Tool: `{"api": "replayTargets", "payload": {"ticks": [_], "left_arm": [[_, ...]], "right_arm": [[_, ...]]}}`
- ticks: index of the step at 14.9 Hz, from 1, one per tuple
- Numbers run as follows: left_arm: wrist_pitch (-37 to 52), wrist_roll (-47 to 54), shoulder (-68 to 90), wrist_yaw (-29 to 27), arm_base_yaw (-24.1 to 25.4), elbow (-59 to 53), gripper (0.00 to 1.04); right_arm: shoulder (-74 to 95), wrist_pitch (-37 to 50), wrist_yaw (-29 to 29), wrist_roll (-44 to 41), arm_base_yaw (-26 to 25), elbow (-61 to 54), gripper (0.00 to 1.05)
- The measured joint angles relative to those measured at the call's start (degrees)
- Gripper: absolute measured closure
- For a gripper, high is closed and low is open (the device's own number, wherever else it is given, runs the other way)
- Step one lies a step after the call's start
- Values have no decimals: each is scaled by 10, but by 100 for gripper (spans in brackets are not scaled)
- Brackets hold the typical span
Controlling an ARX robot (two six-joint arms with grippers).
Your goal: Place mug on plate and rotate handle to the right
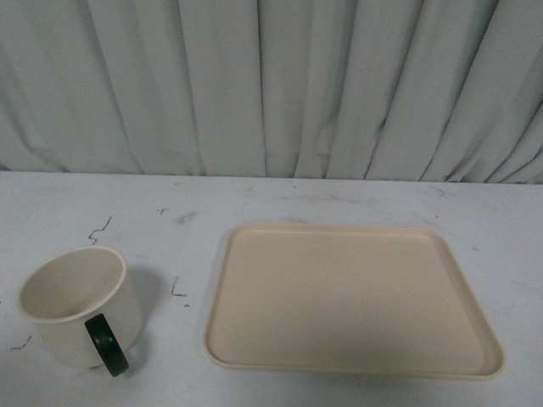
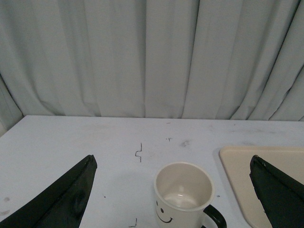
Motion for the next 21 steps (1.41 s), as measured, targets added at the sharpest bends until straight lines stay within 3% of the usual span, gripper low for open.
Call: {"api": "replayTargets", "payload": {"ticks": [11,17,18,19,20,21], "left_arm": [[0,0,0,0,0,0,7],[111,29,121,46,32,6,7],[129,33,157,58,41,8,7],[213,44,359,130,80,59,7],[260,71,573,123,56,144,7],[256,90,650,125,24,197,7]], "right_arm": [[0,0,0,0,0,0,6],[0,0,0,0,0,0,6],[0,0,0,0,0,0,6],[0,0,0,0,0,0,6],[0,0,0,0,0,0,6],[0,0,0,0,0,0,6]]}}
